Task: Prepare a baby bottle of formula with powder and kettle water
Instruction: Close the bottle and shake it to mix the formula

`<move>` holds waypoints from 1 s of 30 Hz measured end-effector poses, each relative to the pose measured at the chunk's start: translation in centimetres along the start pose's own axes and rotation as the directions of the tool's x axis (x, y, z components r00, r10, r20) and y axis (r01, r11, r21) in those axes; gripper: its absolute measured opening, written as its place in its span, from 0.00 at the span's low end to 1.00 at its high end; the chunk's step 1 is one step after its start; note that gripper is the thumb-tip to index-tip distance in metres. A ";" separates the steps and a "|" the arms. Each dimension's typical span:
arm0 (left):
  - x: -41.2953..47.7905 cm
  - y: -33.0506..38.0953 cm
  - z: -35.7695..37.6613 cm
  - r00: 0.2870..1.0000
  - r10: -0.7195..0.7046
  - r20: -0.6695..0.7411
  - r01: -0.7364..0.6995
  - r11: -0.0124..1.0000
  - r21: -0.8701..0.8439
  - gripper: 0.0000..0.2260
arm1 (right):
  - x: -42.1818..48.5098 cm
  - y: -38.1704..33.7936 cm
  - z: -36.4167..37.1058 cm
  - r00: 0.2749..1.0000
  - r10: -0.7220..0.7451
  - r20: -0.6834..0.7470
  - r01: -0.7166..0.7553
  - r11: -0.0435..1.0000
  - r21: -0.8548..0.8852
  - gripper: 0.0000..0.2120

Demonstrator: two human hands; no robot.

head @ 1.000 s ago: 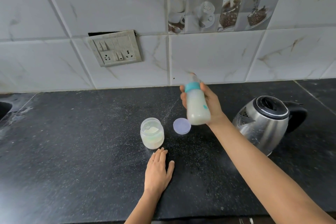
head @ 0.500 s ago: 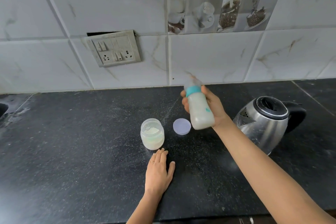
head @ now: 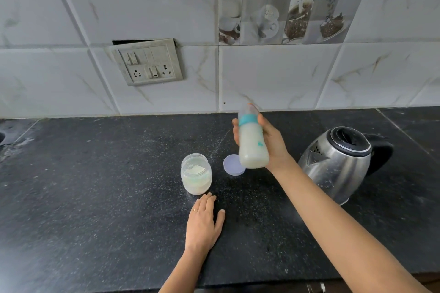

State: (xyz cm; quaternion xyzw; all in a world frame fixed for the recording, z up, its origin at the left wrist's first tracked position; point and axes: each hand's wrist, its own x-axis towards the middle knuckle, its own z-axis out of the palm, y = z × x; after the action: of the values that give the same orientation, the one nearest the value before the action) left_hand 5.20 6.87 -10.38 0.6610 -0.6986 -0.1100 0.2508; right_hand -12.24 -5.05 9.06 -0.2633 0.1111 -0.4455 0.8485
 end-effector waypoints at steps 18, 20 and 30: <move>0.2 0.0 0.2 1.000 0.014 -0.011 -0.014 1.000 0.012 0.21 | 0.1 -0.1 0.4 0.998 -0.021 0.051 0.021 1.000 0.005 0.35; 0.1 0.0 0.2 1.000 0.015 -0.006 -0.015 1.000 0.011 0.21 | 0.6 -0.1 0.2 0.999 -0.044 -0.011 0.045 0.986 0.162 0.32; 0.1 -0.2 0.4 1.000 0.021 -0.016 -0.021 1.000 0.015 0.21 | 1.7 0.4 0.6 0.999 -0.041 -0.001 0.041 0.988 0.148 0.46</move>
State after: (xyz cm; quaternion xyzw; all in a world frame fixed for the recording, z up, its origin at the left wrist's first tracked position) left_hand 5.17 6.68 -10.76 0.6563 -0.7043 -0.0966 0.2528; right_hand -10.74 -6.05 9.45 -0.2020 0.0714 -0.4697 0.8564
